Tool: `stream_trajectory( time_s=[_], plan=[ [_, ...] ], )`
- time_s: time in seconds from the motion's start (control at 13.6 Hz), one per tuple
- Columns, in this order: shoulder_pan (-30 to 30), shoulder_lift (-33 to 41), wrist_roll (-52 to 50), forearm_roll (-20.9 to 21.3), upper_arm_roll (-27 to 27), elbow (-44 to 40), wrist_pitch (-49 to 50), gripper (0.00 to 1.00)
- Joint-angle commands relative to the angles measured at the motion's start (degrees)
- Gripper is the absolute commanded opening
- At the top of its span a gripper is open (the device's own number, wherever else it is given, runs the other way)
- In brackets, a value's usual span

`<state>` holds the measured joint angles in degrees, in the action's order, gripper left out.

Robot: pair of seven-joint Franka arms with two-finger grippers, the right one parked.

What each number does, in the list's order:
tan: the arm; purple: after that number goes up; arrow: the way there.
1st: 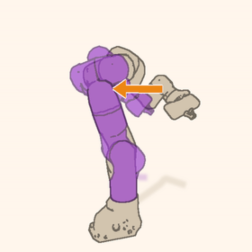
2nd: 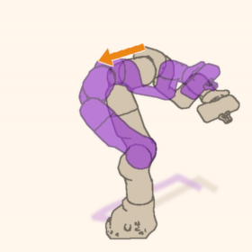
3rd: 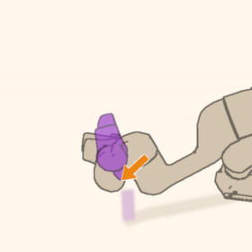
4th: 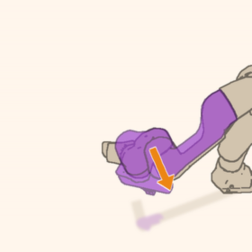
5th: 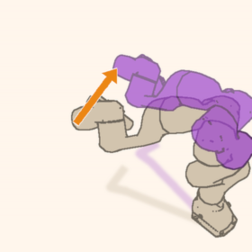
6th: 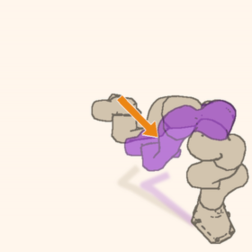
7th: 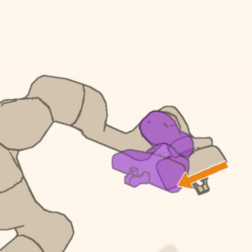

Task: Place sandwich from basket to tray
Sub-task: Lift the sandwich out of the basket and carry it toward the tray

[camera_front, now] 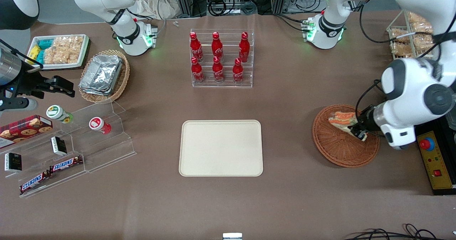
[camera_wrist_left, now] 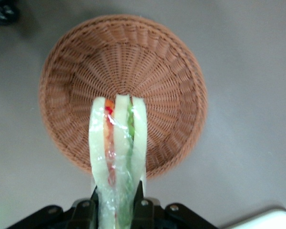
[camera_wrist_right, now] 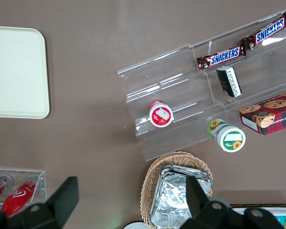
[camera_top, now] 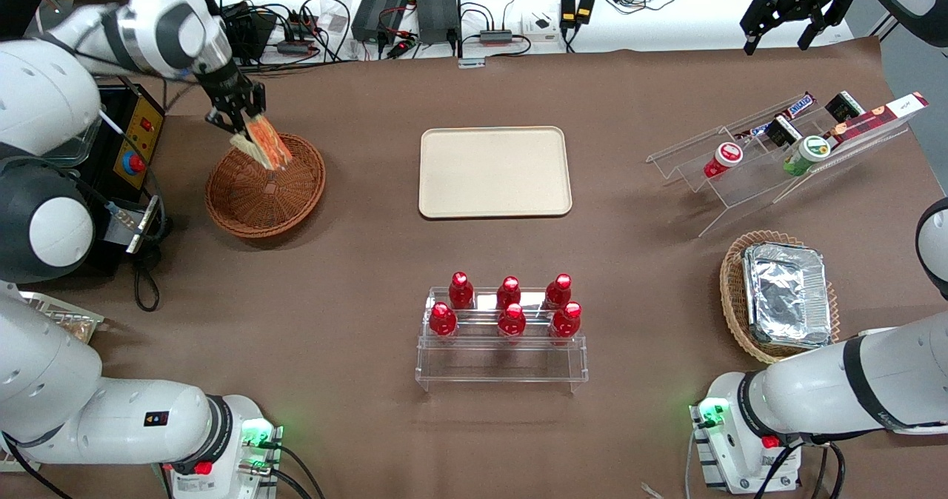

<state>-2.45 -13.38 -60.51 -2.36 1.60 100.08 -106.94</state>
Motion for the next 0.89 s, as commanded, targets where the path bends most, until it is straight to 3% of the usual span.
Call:
stream_trajectory(
  time_s=[0.0, 0.15, 0.37, 0.59, 0.81],
  plan=[
    [-0.3, 1.2, -0.6, -1.3, 0.2, -10.3, 10.9, 0.00],
    [-0.3, 1.3, 0.3, -1.2, 1.2, -16.6, 15.4, 0.00],
    [-0.3, 0.7, 1.8, -1.2, 4.3, -18.1, 15.0, 0.00],
    [-0.5, -1.0, 12.7, 0.2, 13.0, -17.8, 15.0, 0.00],
    [-6.1, -6.1, 18.5, 7.9, 19.4, -18.2, 14.6, 0.00]
  ],
)
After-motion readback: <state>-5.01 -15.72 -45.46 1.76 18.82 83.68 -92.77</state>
